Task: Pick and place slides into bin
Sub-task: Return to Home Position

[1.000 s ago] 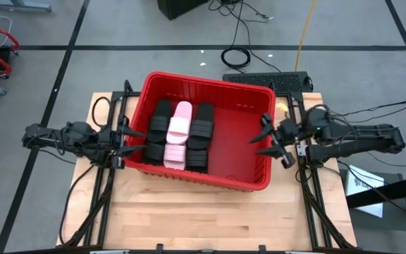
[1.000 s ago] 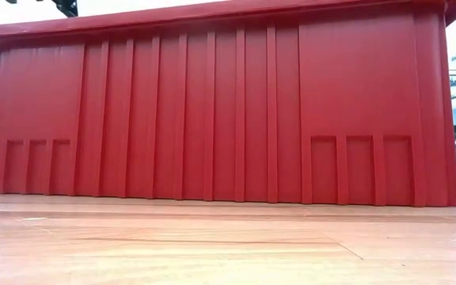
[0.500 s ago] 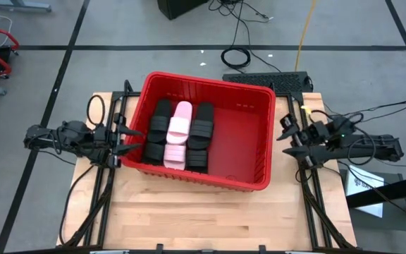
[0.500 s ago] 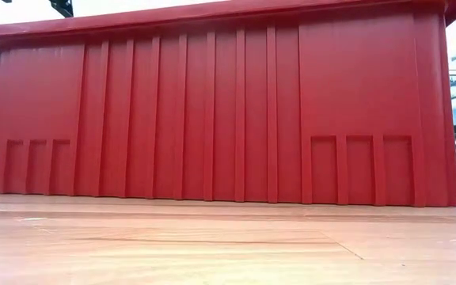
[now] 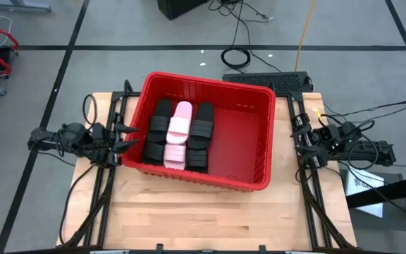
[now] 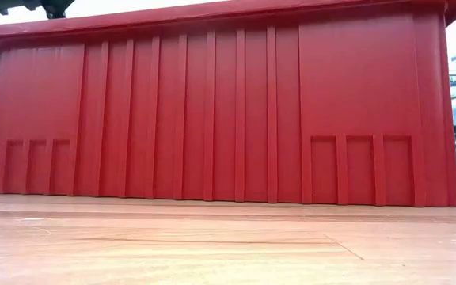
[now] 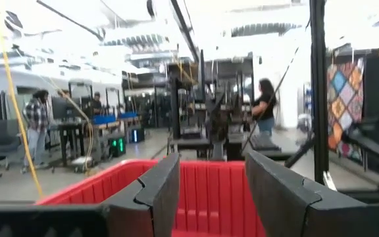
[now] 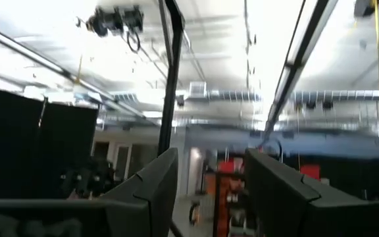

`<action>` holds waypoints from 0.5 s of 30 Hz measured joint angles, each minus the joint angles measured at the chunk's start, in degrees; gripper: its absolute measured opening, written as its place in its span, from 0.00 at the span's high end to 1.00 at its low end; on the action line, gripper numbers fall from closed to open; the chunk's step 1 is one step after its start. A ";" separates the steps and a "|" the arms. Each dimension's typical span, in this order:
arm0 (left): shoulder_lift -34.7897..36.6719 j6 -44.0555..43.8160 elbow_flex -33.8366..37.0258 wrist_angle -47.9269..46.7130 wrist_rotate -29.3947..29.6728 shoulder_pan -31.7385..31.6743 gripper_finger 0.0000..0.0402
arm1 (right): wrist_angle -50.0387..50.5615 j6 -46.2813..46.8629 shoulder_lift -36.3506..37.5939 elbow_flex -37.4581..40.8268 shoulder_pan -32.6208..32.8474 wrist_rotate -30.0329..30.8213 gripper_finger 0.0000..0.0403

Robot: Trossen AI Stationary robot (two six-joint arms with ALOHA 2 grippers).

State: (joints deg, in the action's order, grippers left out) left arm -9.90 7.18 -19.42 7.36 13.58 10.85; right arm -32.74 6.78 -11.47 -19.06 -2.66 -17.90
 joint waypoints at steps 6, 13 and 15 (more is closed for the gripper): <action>5.49 0.46 3.42 3.07 0.03 0.00 0.55 | -12.12 -0.18 4.06 7.38 0.00 -0.04 0.58; 9.71 1.36 6.26 5.21 0.04 0.00 0.55 | -23.64 -0.21 7.04 14.07 0.00 0.17 0.58; 9.68 1.57 7.24 6.77 0.04 0.00 0.55 | -24.82 -0.44 7.64 15.12 0.00 0.28 0.58</action>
State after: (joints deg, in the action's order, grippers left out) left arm -0.21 8.75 -12.18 14.14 13.63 10.85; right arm -57.56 6.34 -3.83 -3.94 -2.66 -17.63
